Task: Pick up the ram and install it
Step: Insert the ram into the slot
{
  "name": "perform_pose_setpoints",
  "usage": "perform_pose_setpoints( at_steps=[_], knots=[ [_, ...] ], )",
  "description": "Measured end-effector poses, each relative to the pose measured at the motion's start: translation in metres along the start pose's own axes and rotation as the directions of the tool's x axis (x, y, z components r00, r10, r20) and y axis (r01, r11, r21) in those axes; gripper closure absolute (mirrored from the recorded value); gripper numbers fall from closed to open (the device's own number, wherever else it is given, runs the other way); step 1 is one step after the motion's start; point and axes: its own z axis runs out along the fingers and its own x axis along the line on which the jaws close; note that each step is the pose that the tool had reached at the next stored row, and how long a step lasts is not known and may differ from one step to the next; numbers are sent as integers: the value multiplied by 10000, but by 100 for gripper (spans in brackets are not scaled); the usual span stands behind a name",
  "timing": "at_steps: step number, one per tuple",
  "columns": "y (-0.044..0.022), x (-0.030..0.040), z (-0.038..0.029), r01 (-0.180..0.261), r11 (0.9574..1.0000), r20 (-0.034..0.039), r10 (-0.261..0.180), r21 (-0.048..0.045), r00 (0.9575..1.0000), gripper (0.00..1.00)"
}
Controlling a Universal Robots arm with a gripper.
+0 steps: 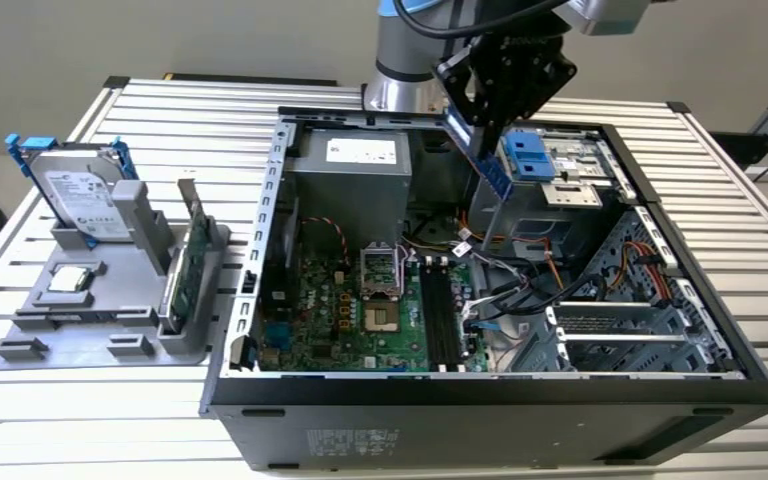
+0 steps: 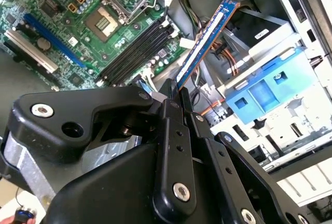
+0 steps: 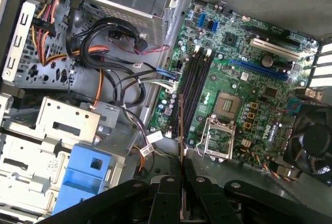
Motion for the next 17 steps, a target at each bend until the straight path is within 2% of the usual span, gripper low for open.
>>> perform_pose_setpoints(
  at_steps=[8, 17],
  knots=[
    [3, 14, 11, -524, 9986, 18, 524, 14, 9986, 100],
    [7, 27, 22, -1022, 9948, 35, 1022, 29, 9948, 100]
  ],
)
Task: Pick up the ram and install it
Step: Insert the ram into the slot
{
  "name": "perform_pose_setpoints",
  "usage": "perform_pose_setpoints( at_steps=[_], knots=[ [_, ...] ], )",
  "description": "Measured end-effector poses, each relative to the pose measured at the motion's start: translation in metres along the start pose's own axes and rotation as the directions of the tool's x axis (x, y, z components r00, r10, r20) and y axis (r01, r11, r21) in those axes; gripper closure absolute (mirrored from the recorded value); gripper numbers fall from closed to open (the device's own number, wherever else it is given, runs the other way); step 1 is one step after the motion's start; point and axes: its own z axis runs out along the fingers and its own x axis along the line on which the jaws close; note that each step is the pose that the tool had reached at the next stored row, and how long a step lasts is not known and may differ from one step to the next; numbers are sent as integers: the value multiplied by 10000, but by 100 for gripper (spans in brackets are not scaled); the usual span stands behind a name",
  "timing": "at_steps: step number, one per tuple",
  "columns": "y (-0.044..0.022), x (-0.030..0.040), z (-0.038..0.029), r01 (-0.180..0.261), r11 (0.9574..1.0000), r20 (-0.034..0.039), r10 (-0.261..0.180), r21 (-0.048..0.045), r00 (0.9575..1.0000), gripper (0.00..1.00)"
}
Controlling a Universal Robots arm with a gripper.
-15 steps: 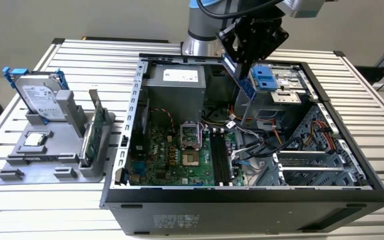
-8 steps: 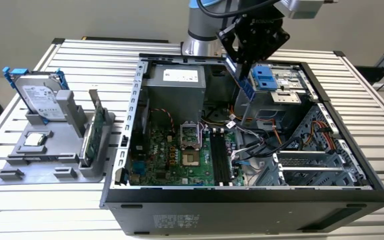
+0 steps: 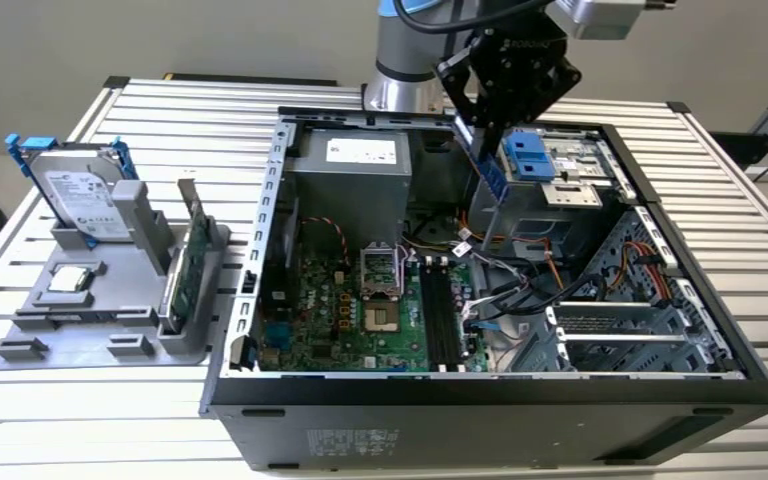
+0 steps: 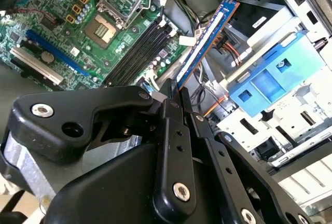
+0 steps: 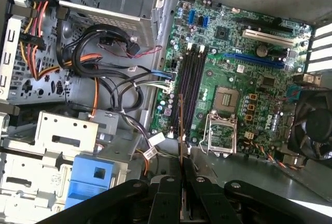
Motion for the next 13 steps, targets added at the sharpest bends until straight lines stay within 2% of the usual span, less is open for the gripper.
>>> perform_pose_setpoints(
  at_steps=[13],
  knots=[
    [3, 22, 13, -573, 9984, 19, 572, 18, 9984, 100]
  ],
)
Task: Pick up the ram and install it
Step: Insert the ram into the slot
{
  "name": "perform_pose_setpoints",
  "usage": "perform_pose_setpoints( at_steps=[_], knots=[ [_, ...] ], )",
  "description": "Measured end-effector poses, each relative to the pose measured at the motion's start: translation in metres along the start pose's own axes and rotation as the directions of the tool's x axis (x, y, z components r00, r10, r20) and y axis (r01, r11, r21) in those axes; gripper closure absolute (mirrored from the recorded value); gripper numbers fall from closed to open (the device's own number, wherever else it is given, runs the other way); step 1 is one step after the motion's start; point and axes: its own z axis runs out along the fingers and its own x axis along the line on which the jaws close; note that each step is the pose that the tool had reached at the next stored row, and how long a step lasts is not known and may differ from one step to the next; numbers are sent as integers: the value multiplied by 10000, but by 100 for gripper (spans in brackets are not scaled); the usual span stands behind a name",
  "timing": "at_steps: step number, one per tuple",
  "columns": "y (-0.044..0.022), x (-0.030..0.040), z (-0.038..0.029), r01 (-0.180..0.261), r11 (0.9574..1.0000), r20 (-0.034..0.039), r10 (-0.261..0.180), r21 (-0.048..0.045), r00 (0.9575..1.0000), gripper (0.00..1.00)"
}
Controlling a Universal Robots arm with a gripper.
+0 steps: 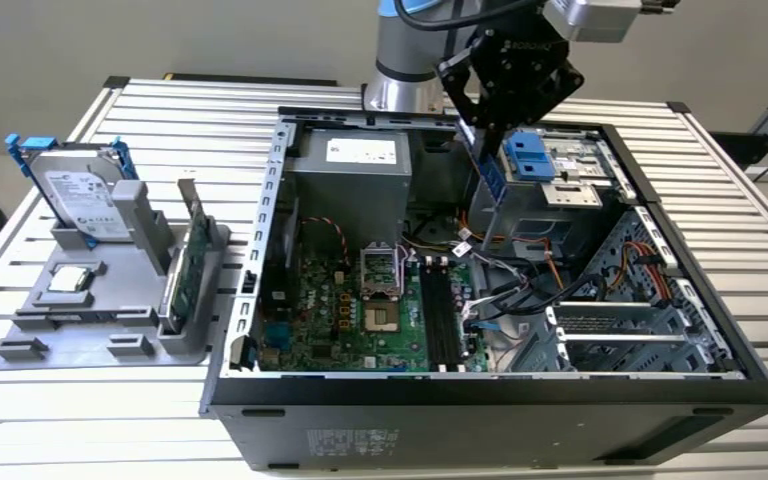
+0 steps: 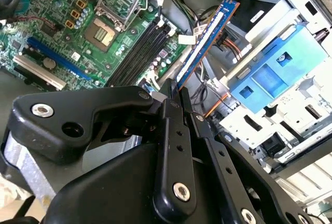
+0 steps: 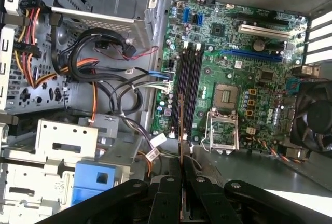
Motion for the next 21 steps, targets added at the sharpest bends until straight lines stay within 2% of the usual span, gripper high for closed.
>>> perform_pose_setpoints(
  at_steps=[13, 21],
  knots=[
    [2, 20, 12, -514, 9987, 17, 514, 17, 9987, 100],
    [2, 22, 24, -569, 9984, 19, 569, 19, 9984, 100]
  ],
)
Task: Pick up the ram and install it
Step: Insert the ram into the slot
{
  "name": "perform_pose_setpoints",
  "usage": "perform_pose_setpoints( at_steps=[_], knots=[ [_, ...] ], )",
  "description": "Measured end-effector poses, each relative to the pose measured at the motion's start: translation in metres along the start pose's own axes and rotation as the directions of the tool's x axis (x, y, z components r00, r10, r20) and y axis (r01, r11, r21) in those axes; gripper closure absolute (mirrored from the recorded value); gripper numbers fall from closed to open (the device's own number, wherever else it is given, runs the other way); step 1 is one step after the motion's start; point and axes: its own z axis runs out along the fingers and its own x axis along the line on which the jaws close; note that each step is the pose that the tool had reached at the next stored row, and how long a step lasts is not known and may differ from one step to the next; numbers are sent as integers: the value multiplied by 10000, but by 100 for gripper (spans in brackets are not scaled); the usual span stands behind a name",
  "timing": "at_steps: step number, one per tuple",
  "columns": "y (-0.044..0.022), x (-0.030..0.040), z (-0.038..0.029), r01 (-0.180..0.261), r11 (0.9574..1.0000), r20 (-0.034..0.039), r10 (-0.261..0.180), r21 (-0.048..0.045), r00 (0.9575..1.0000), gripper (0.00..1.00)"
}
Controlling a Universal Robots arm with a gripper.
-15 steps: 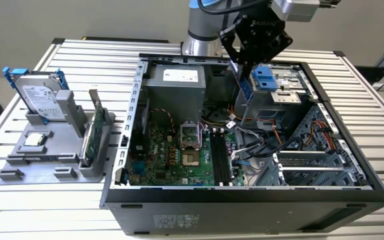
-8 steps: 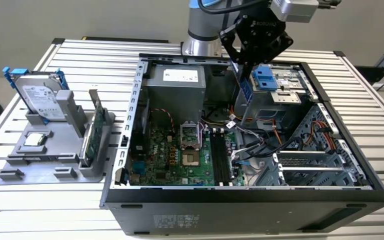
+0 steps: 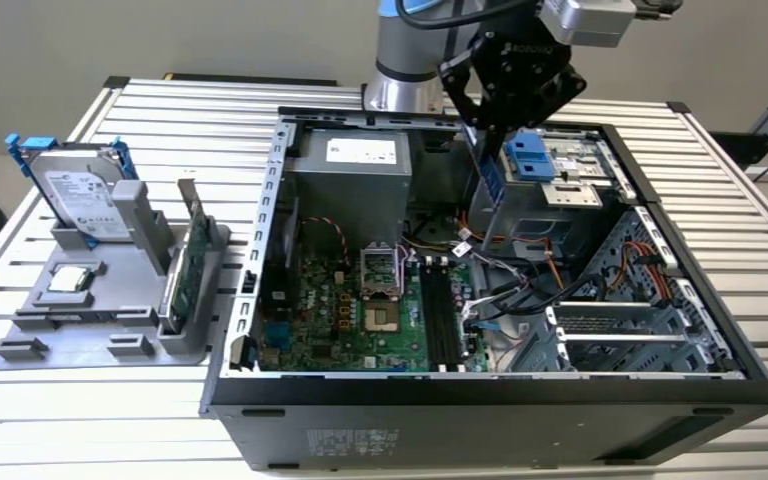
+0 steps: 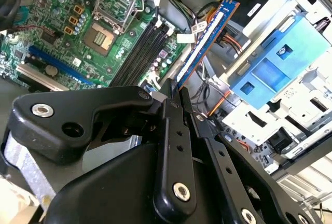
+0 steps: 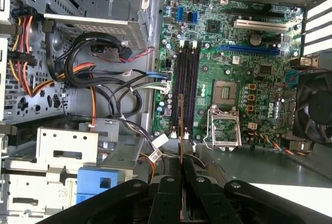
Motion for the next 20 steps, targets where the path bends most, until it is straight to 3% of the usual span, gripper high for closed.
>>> perform_pose_setpoints(
  at_steps=[5, 20],
  knots=[
    [1, 11, 29, -291, 9996, 9, 291, 9, 9996, 100],
    [24, 85, 99, -368, 9993, 12, 368, 12, 9993, 100]
  ],
)
